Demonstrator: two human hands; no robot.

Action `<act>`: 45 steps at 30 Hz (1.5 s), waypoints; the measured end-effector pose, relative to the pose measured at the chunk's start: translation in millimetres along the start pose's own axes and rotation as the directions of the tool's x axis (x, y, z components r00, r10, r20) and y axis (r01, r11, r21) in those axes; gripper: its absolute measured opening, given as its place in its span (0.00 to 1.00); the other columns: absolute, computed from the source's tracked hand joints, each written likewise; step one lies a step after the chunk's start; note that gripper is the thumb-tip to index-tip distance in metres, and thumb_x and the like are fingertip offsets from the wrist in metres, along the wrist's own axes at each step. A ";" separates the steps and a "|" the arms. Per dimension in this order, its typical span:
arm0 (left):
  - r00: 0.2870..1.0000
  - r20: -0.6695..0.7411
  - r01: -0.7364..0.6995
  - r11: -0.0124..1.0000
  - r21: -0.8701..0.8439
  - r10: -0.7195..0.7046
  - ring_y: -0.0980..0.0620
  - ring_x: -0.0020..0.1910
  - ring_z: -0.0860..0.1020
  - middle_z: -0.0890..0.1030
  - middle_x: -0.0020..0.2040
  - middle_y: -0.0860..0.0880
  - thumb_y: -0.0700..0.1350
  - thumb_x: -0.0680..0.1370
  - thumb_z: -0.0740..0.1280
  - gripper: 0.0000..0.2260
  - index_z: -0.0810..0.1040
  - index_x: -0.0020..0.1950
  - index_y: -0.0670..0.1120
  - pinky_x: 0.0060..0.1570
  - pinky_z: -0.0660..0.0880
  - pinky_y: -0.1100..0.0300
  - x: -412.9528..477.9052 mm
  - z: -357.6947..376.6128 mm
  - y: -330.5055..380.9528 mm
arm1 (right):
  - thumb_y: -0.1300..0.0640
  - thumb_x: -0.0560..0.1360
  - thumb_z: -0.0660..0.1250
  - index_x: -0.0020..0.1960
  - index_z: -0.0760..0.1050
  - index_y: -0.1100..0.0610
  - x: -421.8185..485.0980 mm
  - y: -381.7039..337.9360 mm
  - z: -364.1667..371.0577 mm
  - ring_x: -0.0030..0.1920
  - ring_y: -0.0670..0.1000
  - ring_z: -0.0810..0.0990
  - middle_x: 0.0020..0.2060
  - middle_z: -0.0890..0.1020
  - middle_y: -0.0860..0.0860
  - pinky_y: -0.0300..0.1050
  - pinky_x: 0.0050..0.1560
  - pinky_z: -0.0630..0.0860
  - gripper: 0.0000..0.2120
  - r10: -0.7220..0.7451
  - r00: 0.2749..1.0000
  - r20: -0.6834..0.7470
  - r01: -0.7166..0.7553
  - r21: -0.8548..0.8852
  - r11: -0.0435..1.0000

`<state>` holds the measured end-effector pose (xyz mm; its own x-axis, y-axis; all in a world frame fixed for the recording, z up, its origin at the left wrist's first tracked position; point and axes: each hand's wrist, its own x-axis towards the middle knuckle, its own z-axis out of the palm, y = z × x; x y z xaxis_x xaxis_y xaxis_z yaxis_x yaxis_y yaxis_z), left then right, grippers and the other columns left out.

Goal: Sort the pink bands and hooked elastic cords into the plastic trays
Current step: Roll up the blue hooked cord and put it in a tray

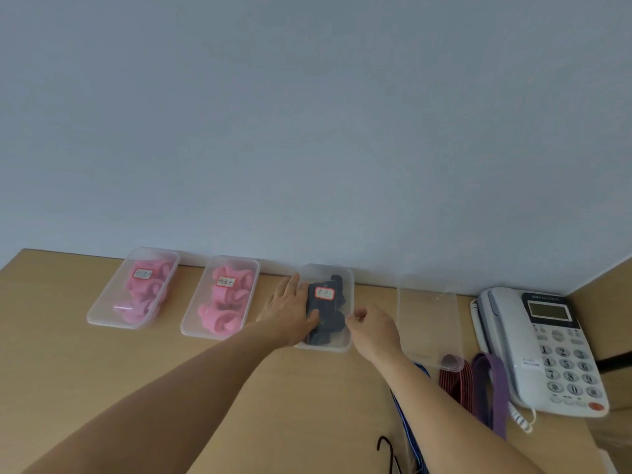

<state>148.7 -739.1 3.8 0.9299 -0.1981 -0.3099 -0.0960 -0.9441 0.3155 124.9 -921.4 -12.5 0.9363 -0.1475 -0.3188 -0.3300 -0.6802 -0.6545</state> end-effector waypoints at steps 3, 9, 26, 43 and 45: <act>0.999 -0.015 -0.041 0.999 0.002 0.041 0.44 0.78 0.54 0.53 0.80 0.45 0.52 0.79 0.59 0.26 0.61 0.77 0.48 0.73 0.57 0.47 -10.3 -15.3 16.0 | 0.52 0.77 0.64 0.47 0.72 0.53 -7.9 -10.0 -16.6 0.45 0.52 0.77 0.45 0.77 0.49 0.44 0.37 0.70 0.05 -0.060 0.998 0.010 0.061 -0.046 0.997; 0.983 -0.034 -0.180 0.980 -0.078 0.178 0.47 0.61 0.73 0.74 0.65 0.47 0.48 0.77 0.63 0.16 0.76 0.63 0.45 0.60 0.71 0.54 -43.8 -44.2 58.7 | 0.51 0.78 0.64 0.57 0.76 0.54 -45.6 -22.2 -64.3 0.49 0.50 0.77 0.52 0.78 0.49 0.44 0.47 0.72 0.11 -0.204 0.973 -0.106 0.189 -0.132 0.973; 0.895 0.188 -0.395 0.914 -0.090 0.405 0.49 0.70 0.69 0.72 0.72 0.49 0.44 0.81 0.61 0.20 0.70 0.73 0.46 0.69 0.65 0.55 -157.8 30.4 91.3 | 0.53 0.77 0.66 0.66 0.75 0.47 -207.2 71.2 -67.2 0.67 0.52 0.67 0.66 0.71 0.47 0.48 0.62 0.72 0.17 -0.208 0.976 0.071 0.215 -0.493 0.843; 0.982 0.020 -0.178 0.955 -0.236 0.188 0.49 0.72 0.67 0.68 0.74 0.49 0.47 0.78 0.67 0.27 0.64 0.76 0.48 0.70 0.65 0.55 -159.9 5.4 134.9 | 0.52 0.78 0.64 0.57 0.80 0.50 -161.0 67.7 -127.6 0.69 0.48 0.63 0.63 0.76 0.42 0.48 0.68 0.62 0.10 -0.547 0.825 0.144 0.554 -0.400 0.730; 0.998 -0.069 -0.037 0.902 -0.429 0.008 0.48 0.61 0.75 0.74 0.68 0.46 0.46 0.79 0.65 0.22 0.68 0.73 0.45 0.55 0.73 0.59 -155.0 -10.9 143.6 | 0.54 0.77 0.65 0.53 0.81 0.51 -162.0 54.0 -148.2 0.58 0.45 0.71 0.52 0.80 0.42 0.46 0.61 0.68 0.07 -0.572 0.820 0.032 0.559 -0.262 0.787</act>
<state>-5.3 -841.1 106.9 0.9514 -0.1872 -0.2443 0.0310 -0.7314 0.6813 -26.8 -1040.5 105.4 0.9524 0.2910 0.0913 0.2954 -0.8058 -0.5133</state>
